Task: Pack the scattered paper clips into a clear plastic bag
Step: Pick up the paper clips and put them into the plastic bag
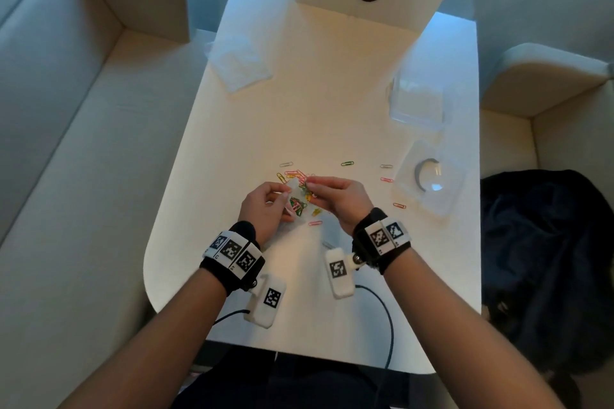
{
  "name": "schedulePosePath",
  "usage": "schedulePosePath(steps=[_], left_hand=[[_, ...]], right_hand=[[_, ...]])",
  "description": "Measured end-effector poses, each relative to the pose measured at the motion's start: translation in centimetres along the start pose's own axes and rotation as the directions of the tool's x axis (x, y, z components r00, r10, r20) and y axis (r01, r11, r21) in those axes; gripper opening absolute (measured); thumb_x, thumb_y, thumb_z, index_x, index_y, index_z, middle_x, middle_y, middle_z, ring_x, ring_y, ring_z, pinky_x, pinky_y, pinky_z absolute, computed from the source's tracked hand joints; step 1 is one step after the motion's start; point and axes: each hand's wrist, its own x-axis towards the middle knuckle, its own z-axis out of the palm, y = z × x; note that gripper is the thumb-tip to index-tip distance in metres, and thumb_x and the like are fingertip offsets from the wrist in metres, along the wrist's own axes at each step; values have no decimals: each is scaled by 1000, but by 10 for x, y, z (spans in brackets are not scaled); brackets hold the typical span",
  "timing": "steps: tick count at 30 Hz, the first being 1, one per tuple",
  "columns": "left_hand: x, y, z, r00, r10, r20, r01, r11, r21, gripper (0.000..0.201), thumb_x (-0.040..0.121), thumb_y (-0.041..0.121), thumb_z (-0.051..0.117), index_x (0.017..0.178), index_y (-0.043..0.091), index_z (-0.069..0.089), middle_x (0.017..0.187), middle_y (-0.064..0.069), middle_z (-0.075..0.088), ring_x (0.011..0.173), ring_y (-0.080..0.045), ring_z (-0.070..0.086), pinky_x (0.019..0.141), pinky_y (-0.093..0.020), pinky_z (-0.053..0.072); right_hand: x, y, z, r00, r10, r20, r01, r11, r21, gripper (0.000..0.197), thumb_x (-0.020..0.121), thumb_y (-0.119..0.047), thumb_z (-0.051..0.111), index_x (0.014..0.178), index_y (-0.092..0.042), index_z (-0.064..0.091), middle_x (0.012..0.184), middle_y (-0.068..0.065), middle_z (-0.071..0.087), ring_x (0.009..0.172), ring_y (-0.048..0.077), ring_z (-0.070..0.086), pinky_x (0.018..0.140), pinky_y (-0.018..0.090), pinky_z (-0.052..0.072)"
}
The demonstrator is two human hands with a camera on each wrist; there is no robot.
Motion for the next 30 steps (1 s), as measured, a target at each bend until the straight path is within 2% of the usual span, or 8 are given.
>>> schedulePosePath(steps=[4,9,12,15,17,22,25,30], left_hand=[[1,1,-1,1000,27,0,-27,1000,8,11,96,10,59,91,18,65,91,-14,70,70,-24,72,66,-35,62],[4,-2,-3,999,44,12,-45,999,23,11,96,9,59,92,18,66,94,-12,70,80,-25,73,68,-38,62],[7,-4,-6,999,42,-4,-42,999,13,11,96,11,60,91,19,66,92,-12,71,77,-23,73,67,-36,62],[10,-3,-9,999,32,-24,-33,999,-3,14,95,10,60,88,21,66,92,-12,71,77,-25,73,64,-33,61],[11,-2,-13,1000,23,-21,-23,1000,5,13,96,11,60,89,21,65,93,-10,71,79,-25,72,63,-32,60],[6,1,-24,1000,17,-25,-17,999,-28,7,97,11,57,97,14,64,97,-10,70,80,-22,73,63,-30,61],[5,-2,-35,999,10,-38,-12,999,-44,7,97,11,58,100,12,64,98,-10,71,84,-23,73,68,-35,62],[3,-9,-50,997,10,-73,-10,1000,-8,9,95,15,61,96,20,69,90,-6,73,86,-24,72,78,-42,61]], right_hand=[[-9,18,13,981,-194,-16,170,893,-416,16,80,-10,77,95,-5,77,87,8,76,75,14,72,73,26,59],[-17,19,25,910,-358,207,366,461,-808,18,91,-17,64,104,-14,75,90,2,75,79,11,66,79,22,53],[-13,11,20,898,-387,210,393,489,-779,20,92,-15,61,106,-15,74,94,3,76,83,12,70,82,23,55],[6,-3,-2,909,-412,65,349,666,-659,20,92,-8,59,104,-14,74,91,4,75,83,14,72,83,27,58],[31,-11,-27,902,-426,-73,270,686,-676,24,94,-8,55,109,-14,72,101,5,74,94,18,70,92,30,54],[92,-11,-79,924,-303,-231,-115,355,-928,42,99,-24,42,138,-7,44,141,20,43,131,36,42,108,41,35],[105,6,-70,955,-270,-121,-69,196,-978,50,98,-27,40,144,-7,34,149,19,32,137,38,33,112,47,33],[88,30,-22,956,-168,239,251,54,-966,68,99,-44,38,155,-16,10,162,10,11,149,25,13,119,38,14]])
